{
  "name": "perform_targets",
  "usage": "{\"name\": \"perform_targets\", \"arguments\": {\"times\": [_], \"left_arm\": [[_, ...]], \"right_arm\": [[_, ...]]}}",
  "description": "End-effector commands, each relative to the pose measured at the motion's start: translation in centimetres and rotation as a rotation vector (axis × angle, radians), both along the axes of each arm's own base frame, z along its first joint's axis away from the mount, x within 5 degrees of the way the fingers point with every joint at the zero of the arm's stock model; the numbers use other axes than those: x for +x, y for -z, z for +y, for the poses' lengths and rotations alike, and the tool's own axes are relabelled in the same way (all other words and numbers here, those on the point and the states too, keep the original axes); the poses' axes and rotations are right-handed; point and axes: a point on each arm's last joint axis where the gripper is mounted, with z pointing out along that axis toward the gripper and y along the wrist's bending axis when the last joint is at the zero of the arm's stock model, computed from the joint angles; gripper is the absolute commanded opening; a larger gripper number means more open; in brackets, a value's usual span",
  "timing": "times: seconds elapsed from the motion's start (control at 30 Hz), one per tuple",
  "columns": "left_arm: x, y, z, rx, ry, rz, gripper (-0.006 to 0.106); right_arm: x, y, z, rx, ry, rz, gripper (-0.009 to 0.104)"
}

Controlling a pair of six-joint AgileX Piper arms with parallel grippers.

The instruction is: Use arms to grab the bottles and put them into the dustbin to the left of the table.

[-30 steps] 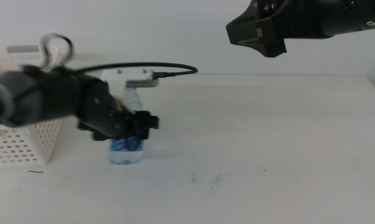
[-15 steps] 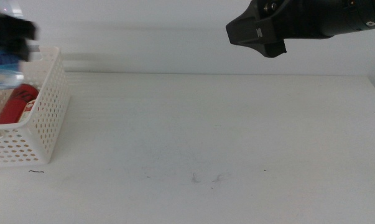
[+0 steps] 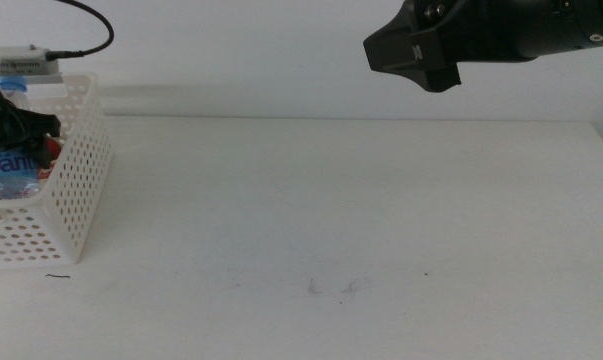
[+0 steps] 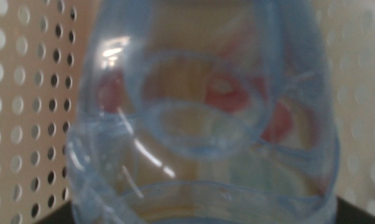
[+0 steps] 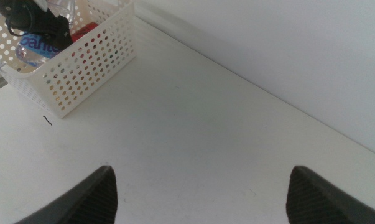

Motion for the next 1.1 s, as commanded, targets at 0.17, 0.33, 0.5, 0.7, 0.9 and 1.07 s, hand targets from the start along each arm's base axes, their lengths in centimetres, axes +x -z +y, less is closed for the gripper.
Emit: {"name": "perform_targets", "arguments": {"times": [0.17, 0.33, 0.5, 0.7, 0.9, 1.07], "left_arm": [[0.6, -0.9, 0.0, 0.013, 0.019, -0.086, 0.094], [0.1, -2.0, -1.4, -0.033, 0.062, -0.094, 0.094], [-2.7, -6.5, -4.2, -0.001, 0.122, -0.21, 0.094], [-10.5, -13.1, -9.5, 0.001, 0.252, -0.484, 0.094], [-19.9, -17.5, -11.4, 0.027, 0.358, -0.789, 0.094], [-23.9, -18.2, -10.9, 0.023, 0.348, -0.878, 0.094]], "right_arm": [[0.0, -0.1, -0.1, -0.001, 0.002, -0.012, 0.088], [0.0, -0.1, -0.1, -0.001, 0.002, -0.012, 0.088], [0.0, -0.1, -0.1, -0.001, 0.002, -0.012, 0.088], [0.0, -0.1, -0.1, -0.001, 0.002, -0.012, 0.088], [0.0, -0.1, -0.1, -0.001, 0.002, -0.012, 0.088], [0.0, -0.1, -0.1, -0.001, 0.002, -0.012, 0.088]]}}
